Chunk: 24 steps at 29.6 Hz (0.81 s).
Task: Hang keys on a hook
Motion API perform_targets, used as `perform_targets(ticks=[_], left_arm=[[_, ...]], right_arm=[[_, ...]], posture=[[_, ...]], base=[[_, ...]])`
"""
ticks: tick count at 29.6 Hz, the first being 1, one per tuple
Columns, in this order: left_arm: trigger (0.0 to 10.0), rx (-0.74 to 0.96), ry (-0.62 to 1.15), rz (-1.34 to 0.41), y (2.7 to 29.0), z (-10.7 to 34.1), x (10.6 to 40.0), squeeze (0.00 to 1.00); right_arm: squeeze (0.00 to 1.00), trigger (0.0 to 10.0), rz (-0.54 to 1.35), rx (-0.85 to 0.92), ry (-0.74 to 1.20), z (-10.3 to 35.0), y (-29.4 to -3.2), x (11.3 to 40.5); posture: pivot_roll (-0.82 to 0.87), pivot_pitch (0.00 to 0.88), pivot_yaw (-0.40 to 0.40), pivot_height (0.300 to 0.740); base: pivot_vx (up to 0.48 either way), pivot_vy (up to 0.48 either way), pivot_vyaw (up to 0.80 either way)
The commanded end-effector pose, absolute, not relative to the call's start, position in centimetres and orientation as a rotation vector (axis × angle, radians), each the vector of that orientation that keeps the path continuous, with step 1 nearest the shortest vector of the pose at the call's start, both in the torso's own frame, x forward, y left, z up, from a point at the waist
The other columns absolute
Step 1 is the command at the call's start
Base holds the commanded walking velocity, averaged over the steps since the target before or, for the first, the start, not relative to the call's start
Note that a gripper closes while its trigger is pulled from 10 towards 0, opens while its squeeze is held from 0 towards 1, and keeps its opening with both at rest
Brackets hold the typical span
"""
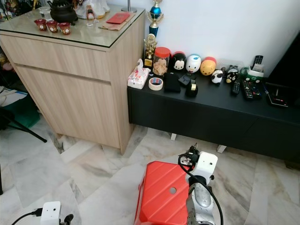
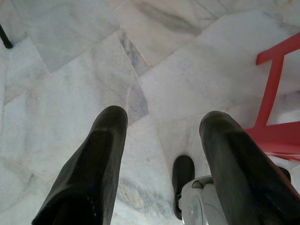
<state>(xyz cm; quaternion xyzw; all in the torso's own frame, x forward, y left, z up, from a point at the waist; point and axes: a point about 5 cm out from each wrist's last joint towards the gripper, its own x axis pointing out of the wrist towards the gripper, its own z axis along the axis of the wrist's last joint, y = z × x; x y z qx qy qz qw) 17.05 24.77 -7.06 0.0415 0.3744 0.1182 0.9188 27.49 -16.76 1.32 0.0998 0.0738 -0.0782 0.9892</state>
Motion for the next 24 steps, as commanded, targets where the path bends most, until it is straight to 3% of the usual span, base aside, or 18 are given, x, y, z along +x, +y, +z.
perform_targets(ticks=[1, 6, 15, 24], left_arm=[[10.0, 0.092, 0.788, 0.231, 24.44, -7.36, 16.64, 0.0], [10.0, 0.088, 0.79, 0.238, 24.49, -7.41, 16.51, 0.0], [10.0, 0.092, 0.768, 0.234, 24.67, -7.06, 17.09, 0.0], [10.0, 0.108, 0.773, 0.229, 25.18, -6.96, 16.97, 0.0]], right_arm=[[0.0, 10.0, -0.162, 0.196, 0.149, 1.26, -16.83, 27.48], [0.0, 10.0, -0.162, 0.214, 0.148, 1.2, -16.53, 27.45], [0.0, 10.0, -0.235, 0.427, 0.178, 0.8, -16.44, 27.82], [0.0, 10.0, -0.236, 0.431, 0.18, 0.73, -16.04, 27.77]], posture=[[0.07, 0.0, -0.091, 0.74], [0.07, 0.0, -0.087, 0.74], [0.1, 0.0, -0.055, 0.74], [0.09, 0.0, -0.034, 0.74]], base=[[-0.266, 0.0, 0.0], [-0.266, 0.0, 0.0], [-0.266, 0.0, 0.0], [-0.266, 0.0, 0.0]])
